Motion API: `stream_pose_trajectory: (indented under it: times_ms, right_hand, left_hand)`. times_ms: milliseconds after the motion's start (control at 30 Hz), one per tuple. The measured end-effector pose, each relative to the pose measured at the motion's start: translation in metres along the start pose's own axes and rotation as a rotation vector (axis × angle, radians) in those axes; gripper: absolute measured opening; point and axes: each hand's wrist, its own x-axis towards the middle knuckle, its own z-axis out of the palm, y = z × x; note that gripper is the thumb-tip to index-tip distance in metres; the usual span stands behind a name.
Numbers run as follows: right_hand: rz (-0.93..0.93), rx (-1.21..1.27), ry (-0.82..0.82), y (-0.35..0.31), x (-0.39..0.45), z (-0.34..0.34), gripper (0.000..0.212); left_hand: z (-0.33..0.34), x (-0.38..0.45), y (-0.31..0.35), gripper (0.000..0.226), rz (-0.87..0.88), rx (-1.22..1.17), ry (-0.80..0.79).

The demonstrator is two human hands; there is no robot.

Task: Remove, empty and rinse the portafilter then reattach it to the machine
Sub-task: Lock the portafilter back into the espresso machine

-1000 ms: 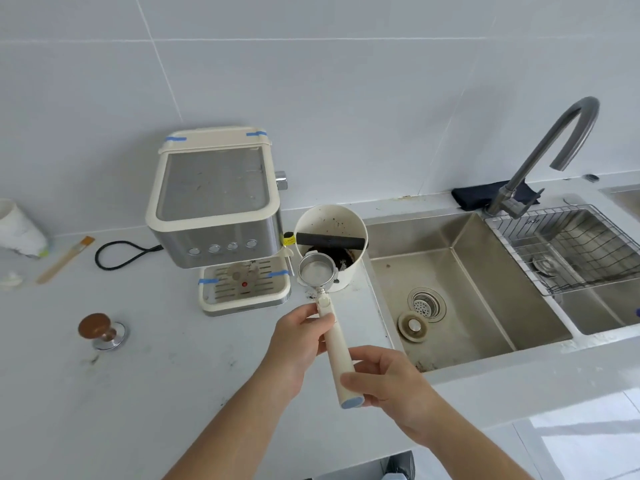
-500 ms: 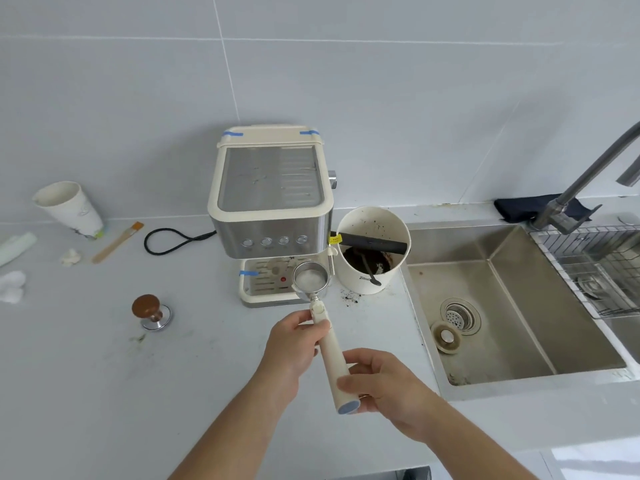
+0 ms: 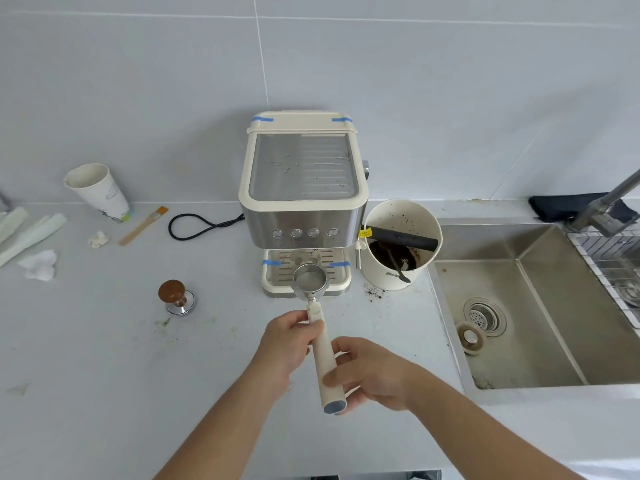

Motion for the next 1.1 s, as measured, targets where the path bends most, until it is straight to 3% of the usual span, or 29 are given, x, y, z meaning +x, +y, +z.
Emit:
stream_pose_trajectory:
  times_ms: [300, 533, 667, 867, 1100]
  right_hand:
    - [-0.004, 0.042, -0.027, 0.000, 0.022, 0.000, 0.040]
    - [0.003, 0.050, -0.004, -0.006, 0.036, -0.005, 0.038]
    - [-0.007, 0.059, 0.014, -0.012, 0.046, -0.005, 0.031]
    - [-0.031, 0.107, -0.006, -0.024, 0.055, -0.008, 0.044]
    - [-0.068, 0.143, -0.001, -0.033, 0.057, -0.010, 0.044]
  left_hand:
    - [-0.027, 0.005, 0.003, 0.025, 0.119, 0.251, 0.040]
    - [-0.070, -0.011, 0.061, 0.013, 0.592, 0.433, 0.242]
    - [-0.079, -0.018, 0.111, 0.013, 0.775, 0.501, 0.211]
    - [-0.078, -0.003, 0.163, 0.015, 0.983, 0.649, 0.212]
    - [-0.063, 0.039, 0.195, 0.030, 1.063, 0.867, 0.098]
